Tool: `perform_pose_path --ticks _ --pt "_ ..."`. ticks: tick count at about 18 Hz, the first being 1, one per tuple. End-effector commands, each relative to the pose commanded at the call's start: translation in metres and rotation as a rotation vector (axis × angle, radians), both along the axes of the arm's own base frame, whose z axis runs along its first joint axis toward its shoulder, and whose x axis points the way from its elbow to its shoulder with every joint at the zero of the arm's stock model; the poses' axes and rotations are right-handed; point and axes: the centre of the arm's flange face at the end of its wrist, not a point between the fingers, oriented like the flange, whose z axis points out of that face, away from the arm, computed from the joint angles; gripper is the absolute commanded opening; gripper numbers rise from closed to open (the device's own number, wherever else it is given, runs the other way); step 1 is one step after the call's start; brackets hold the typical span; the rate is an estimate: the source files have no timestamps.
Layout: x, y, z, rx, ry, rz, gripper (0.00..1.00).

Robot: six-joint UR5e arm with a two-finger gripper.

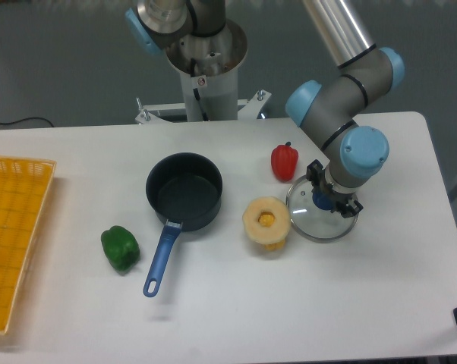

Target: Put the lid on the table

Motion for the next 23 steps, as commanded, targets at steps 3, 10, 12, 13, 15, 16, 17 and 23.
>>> perform_pose_path --ticks 3,10,12,13,15,16,17,23 --pt "0.001 0.006 -0.003 0.002 0.006 -0.005 0.56" --pt "0.002 0.006 -0.006 0.0 0.004 -0.009 0.61" --pt "0.002 0.006 -0.006 0.001 0.003 -0.011 0.62" --pt "0.002 0.007 -0.005 0.0 0.005 -0.012 0.65" --pt "0.002 0.007 -0.005 0.001 0.004 -0.016 0.71" --pt "0.002 0.007 -0.005 0.001 0.004 -0.017 0.8" --pt "0.002 0.007 -0.005 0.001 0.004 -0.017 0.87" --pt "-0.001 0.011 0.004 0.013 0.028 -0.018 0.99"
